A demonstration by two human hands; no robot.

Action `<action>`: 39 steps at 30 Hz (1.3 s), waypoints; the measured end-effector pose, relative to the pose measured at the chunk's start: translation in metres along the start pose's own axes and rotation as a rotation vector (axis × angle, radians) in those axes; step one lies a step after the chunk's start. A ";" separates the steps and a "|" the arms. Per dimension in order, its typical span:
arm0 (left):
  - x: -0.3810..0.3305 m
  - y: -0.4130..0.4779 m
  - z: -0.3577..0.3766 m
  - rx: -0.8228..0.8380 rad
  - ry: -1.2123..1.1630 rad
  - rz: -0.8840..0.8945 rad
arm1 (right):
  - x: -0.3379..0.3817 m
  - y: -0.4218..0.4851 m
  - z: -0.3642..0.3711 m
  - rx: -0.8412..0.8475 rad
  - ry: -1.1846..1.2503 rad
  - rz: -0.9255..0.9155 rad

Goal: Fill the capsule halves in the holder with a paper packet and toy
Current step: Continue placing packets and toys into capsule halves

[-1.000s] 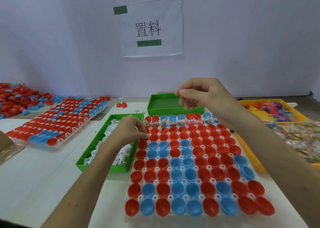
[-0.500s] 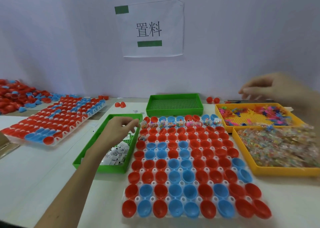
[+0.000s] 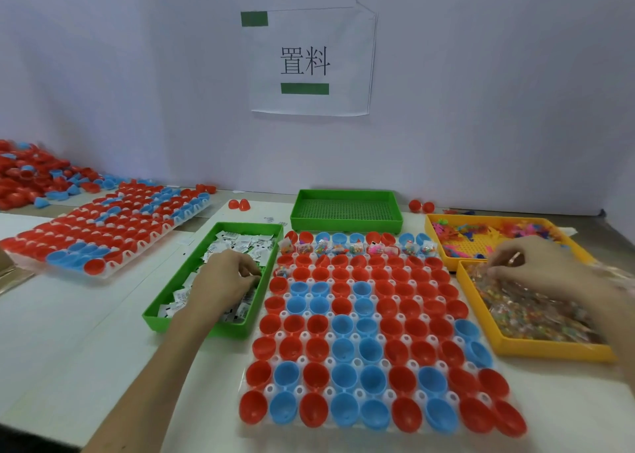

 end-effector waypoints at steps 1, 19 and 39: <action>-0.001 0.000 0.000 0.000 -0.007 0.002 | 0.000 -0.001 -0.001 -0.033 0.016 -0.008; 0.006 0.005 0.010 -0.090 -0.074 -0.056 | 0.004 -0.003 -0.005 -0.551 0.350 -0.062; 0.004 0.057 0.000 0.176 0.413 0.021 | 0.013 -0.004 0.008 -0.461 0.368 -0.080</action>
Point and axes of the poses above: each hand's wrist, its own y-axis towards the middle knuckle, its own z-axis out of the palm, x = y × z, the point moved 1 cm from there along y, towards the middle knuckle, and after that the axes turned 10 degrees about -z, right-handed, at the moved point
